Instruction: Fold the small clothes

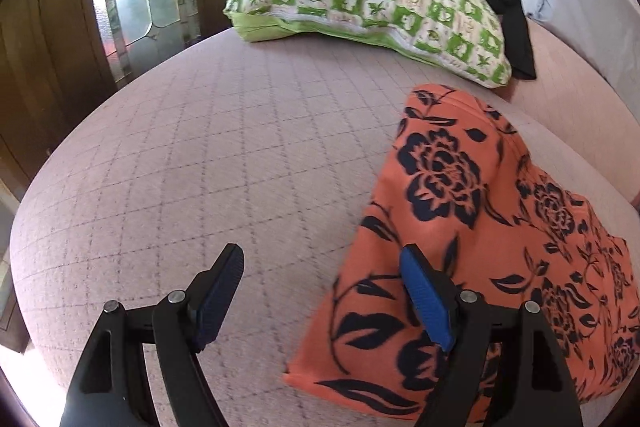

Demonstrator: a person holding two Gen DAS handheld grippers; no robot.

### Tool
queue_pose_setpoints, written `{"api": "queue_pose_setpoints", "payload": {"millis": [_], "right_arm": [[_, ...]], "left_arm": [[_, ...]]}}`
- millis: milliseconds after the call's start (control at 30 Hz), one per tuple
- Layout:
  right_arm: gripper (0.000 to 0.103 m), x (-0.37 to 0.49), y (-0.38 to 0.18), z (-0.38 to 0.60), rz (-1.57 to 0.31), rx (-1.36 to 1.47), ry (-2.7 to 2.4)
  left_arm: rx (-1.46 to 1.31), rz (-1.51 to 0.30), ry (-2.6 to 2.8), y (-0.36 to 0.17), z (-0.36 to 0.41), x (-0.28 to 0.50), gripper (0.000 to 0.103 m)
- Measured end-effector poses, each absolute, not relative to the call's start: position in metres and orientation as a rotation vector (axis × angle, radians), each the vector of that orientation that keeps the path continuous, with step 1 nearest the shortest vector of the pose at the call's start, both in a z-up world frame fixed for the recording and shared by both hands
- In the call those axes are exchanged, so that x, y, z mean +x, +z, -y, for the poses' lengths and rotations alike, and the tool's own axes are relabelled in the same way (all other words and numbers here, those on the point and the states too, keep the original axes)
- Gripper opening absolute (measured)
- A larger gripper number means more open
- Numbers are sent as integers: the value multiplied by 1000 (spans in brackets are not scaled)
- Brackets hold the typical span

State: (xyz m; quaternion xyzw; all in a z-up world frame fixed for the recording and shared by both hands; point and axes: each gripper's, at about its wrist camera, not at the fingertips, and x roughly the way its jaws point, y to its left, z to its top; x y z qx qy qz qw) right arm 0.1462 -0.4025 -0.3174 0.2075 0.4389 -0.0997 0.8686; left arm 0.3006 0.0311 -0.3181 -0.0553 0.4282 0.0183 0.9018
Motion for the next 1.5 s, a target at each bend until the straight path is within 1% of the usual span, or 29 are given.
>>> {"api": "queue_pose_setpoints", "payload": {"millis": [33, 67, 133, 167, 267, 400, 467, 600, 733, 900, 967, 1200, 1433, 1467, 1500], "right_arm": [[52, 147, -324, 409, -931, 460, -217], [54, 149, -333, 413, -956, 485, -218], [54, 148, -352, 420, -990, 513, -198], [54, 144, -352, 419, -944, 493, -180], [54, 136, -346, 417, -912, 506, -156], [54, 119, -340, 431, -844, 690, -92], [57, 112, -339, 436, -817, 753, -59], [59, 108, -333, 434, -796, 803, 15], [61, 101, -336, 427, -802, 870, 98], [71, 81, -360, 416, -832, 1058, 166], [73, 71, -370, 414, -840, 1126, 160], [79, 58, -395, 433, -800, 1302, 46], [79, 91, -399, 448, -718, 1286, -62], [80, 96, -398, 447, -708, 1269, -68], [80, 100, -396, 444, -701, 1245, -73]], "left_arm": [[-105, -901, 45, -321, -30, 302, 82], [-93, -933, 56, -328, -29, 306, 82], [-128, -952, 62, -332, -32, 308, 84], [-146, -953, 66, -330, -35, 308, 84], [-204, -972, 68, -325, -43, 303, 84], [-299, -948, 91, -317, -57, 278, 84], [-306, -920, 94, -312, -59, 266, 84], [-359, -919, 27, -312, -56, 237, 83], [-449, -971, -121, -322, -45, 219, 83], [-570, -997, -224, -332, -40, 226, 84], [-619, -988, -230, -334, -38, 231, 90], [-782, -960, -223, -341, -38, 251, 91], [-841, -926, -238, -345, -36, 274, 91], [-848, -918, -247, -346, -37, 275, 89], [-848, -912, -256, -346, -36, 277, 85]]}}
